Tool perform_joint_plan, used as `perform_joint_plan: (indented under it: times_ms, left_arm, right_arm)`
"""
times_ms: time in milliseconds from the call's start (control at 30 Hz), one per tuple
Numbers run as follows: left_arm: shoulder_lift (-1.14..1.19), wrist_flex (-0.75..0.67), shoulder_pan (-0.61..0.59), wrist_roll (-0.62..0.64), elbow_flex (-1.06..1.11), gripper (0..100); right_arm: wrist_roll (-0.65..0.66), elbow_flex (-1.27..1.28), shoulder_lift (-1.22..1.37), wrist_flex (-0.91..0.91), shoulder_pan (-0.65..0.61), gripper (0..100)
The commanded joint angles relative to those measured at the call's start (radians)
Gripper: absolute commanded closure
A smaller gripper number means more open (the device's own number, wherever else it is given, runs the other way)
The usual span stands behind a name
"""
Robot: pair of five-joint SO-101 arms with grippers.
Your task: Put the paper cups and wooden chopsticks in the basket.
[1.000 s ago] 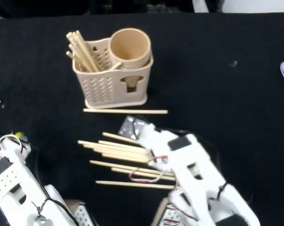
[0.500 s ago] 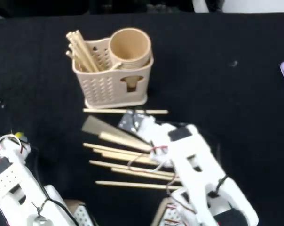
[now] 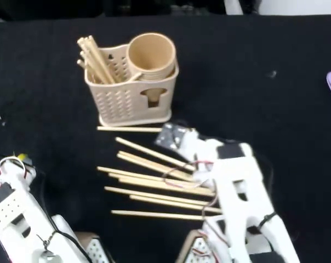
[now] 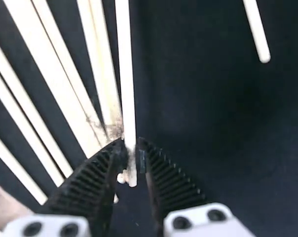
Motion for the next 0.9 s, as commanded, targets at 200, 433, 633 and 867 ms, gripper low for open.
perform_joint_plan:
  times_ms: [200, 433, 633, 867]
  left_arm:
    - [-0.014, -0.018, 0.002, 0.006, -0.045, 76]
    - [-0.014, -0.017, 0.002, 0.006, -0.045, 76]
    - [-0.014, -0.017, 0.002, 0.005, -0.045, 76]
    - [-0.015, -0.015, 0.002, 0.005, -0.045, 76]
  right_arm:
    - [0.081, 0.024, -0.042, -0.002, 0.058, 74.6]
    - [-0.269, 0.079, -0.036, -0.210, -0.304, 80.9]
    - [-0.272, 0.111, -0.036, -0.258, -0.336, 81.0]
    - [-0.272, 0.094, 0.044, -0.296, -0.342, 81.1]
